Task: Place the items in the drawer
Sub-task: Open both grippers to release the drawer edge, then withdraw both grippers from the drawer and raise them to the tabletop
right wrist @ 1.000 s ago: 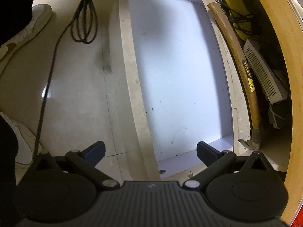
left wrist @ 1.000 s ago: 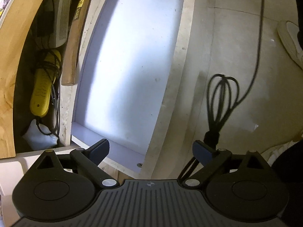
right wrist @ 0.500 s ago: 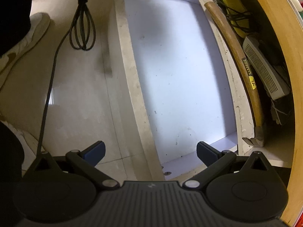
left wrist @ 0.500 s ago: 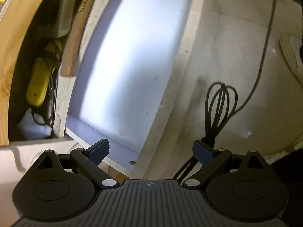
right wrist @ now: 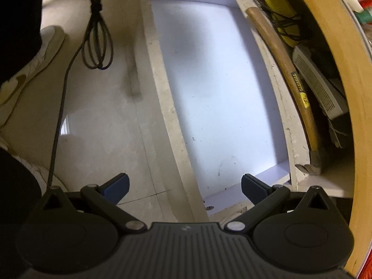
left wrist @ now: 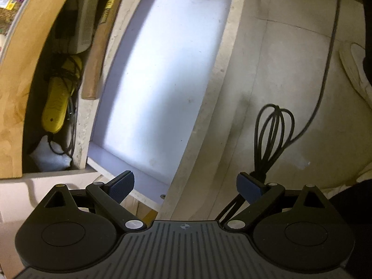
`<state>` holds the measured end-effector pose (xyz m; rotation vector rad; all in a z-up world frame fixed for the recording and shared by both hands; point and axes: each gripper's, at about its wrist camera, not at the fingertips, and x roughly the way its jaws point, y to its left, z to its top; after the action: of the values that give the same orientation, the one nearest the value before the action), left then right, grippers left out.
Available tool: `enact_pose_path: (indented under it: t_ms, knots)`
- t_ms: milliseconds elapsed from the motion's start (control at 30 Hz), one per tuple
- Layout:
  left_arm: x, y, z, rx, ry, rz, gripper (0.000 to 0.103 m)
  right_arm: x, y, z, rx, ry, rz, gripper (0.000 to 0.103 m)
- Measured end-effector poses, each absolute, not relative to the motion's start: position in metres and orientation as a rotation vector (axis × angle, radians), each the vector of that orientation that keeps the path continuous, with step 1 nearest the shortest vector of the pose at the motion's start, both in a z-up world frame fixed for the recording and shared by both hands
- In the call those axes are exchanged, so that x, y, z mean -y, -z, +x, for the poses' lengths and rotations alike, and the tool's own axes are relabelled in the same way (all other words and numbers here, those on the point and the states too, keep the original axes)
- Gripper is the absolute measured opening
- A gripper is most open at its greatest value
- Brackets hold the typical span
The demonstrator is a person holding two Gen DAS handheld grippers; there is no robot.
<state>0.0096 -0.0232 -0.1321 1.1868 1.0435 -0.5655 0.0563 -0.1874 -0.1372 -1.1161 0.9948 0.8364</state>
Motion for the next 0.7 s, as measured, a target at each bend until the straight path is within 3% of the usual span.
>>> enact_pose_path:
  t_ms: [700]
  knots:
    - [0.012,0.097,0.037,-1.143,0.123,0.459,0.097,0.222,0.071,0.07,-1.145,-0.262,-0.383,0.103]
